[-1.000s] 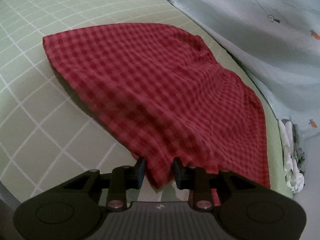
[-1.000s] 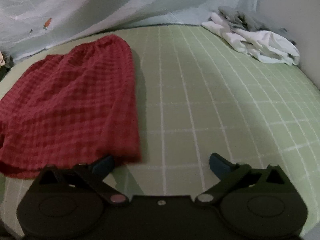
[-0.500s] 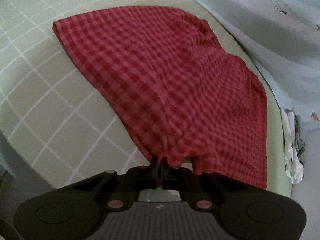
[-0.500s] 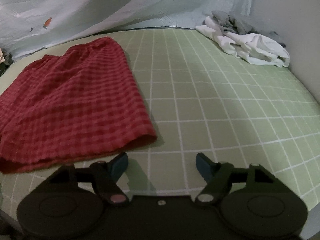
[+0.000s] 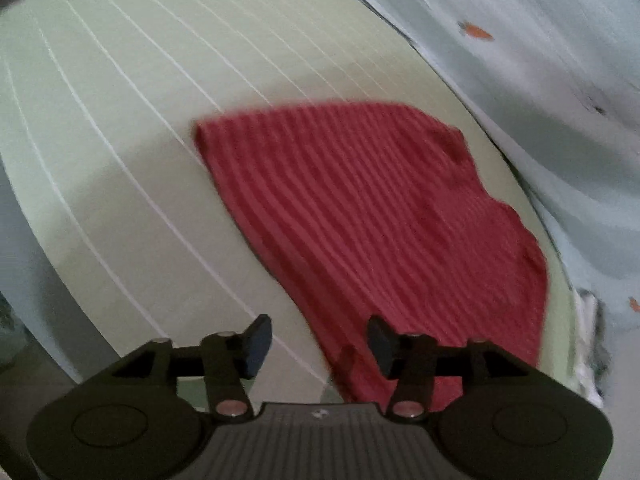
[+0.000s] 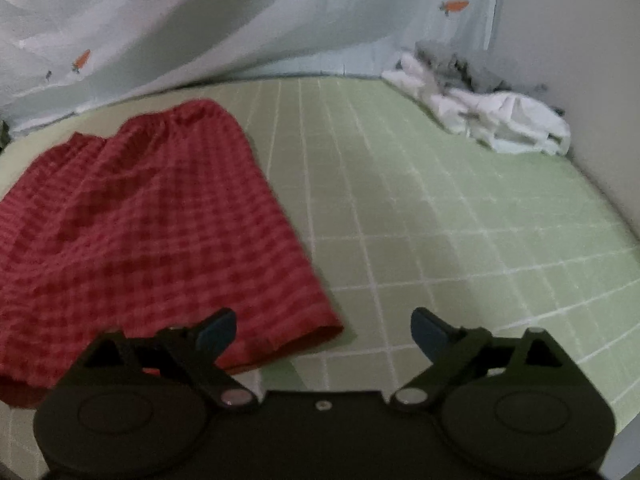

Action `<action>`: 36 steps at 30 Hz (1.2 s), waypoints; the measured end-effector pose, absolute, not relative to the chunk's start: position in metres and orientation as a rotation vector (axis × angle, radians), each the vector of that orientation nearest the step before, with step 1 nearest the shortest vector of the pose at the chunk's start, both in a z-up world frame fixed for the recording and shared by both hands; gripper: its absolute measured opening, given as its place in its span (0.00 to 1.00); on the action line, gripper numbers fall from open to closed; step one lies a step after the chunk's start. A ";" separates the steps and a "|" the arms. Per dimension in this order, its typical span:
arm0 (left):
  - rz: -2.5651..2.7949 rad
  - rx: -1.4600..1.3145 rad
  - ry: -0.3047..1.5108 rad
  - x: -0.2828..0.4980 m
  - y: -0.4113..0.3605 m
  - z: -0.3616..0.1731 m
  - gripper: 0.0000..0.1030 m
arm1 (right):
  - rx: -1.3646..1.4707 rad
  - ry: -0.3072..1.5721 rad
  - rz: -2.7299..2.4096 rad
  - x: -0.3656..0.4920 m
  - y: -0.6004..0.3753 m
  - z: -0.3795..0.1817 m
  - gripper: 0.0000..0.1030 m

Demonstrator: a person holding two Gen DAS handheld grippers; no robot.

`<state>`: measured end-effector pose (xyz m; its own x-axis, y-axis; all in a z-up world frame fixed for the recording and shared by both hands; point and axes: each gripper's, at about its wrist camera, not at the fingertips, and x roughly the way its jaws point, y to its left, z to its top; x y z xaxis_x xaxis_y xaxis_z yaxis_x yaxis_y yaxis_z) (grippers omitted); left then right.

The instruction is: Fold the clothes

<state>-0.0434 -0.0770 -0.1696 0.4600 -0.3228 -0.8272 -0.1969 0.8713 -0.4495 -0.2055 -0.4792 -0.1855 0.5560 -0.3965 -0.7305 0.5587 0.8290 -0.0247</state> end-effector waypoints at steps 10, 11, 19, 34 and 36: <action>0.049 -0.369 1.067 0.014 -0.058 -0.173 0.67 | 0.311 0.850 -0.636 -0.188 -0.476 -0.200 0.98; 0.051 -0.363 1.059 0.020 -0.056 -0.175 0.70 | 0.318 0.852 -0.648 -0.188 -0.476 -0.201 0.99; 0.035 -0.225 1.019 0.053 -0.068 -0.179 0.41 | 0.358 0.848 -0.722 -0.182 -0.476 -0.201 1.00; -0.607 -0.430 0.964 0.036 -0.164 -0.126 0.05 | 0.329 0.845 -0.656 -0.190 -0.479 -0.202 1.00; -0.774 -0.385 0.961 0.027 -0.198 -0.114 0.11 | 0.323 0.842 -0.642 -0.192 -0.481 -0.202 1.00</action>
<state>0.0268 -0.1982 -0.1145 0.3391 -0.7361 -0.5858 0.4149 0.6759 -0.6091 -0.1915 -0.4809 -0.2020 0.4944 -0.3961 -0.7737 0.6415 0.7670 0.0173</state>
